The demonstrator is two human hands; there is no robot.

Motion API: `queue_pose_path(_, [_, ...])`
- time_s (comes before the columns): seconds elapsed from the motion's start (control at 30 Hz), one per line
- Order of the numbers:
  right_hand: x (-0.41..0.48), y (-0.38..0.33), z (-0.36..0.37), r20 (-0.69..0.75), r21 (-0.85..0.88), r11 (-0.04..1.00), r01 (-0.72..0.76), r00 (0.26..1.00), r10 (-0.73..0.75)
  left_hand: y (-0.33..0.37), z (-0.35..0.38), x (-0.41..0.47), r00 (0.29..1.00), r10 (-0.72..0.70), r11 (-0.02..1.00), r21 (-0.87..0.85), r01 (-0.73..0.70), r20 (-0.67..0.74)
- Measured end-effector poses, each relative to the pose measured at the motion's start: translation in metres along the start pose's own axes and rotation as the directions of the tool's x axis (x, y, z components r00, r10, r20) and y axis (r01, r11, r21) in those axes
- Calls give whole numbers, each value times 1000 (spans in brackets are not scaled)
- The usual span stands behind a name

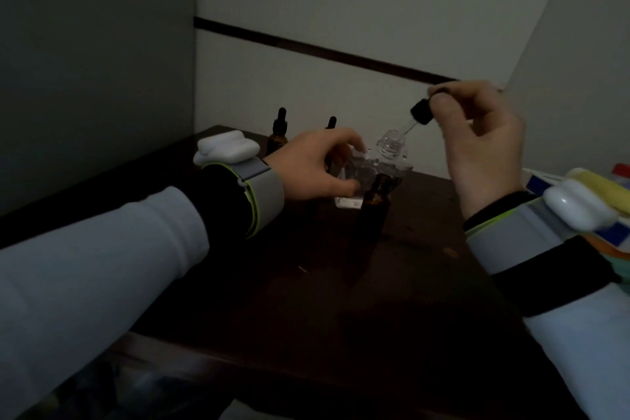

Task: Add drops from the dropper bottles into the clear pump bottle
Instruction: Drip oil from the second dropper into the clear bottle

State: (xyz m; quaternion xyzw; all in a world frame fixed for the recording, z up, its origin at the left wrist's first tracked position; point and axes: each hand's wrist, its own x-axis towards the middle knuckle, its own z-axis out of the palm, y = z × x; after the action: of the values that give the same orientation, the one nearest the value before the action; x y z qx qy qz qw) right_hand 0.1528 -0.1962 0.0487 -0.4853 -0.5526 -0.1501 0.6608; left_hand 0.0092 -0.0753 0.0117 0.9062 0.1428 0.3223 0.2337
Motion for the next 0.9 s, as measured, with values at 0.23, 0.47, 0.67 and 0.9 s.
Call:
queue_pose_path(0.23, [-6, 8, 6, 114, -144, 990, -5, 993, 22, 1, 0, 0, 1000, -7, 1000, 1, 7, 4])
queue_pose_path(0.47, [-7, 4, 7, 152, -142, 990, -11, 988, 33, 2, -1, 0, 1000, -10, 1000, 14, 10, 7])
queue_pose_path(0.67, [-7, 4, 7, 158, -145, 989, -26, 986, 49, 1, -1, 1, 1000, -6, 1000, 19, 6, 4])
queue_pose_path(0.9, [-9, 3, 7, 184, -121, 992, -40, 981, 63, 2, -1, 0, 1000, -5, 1000, 31, 5, -2])
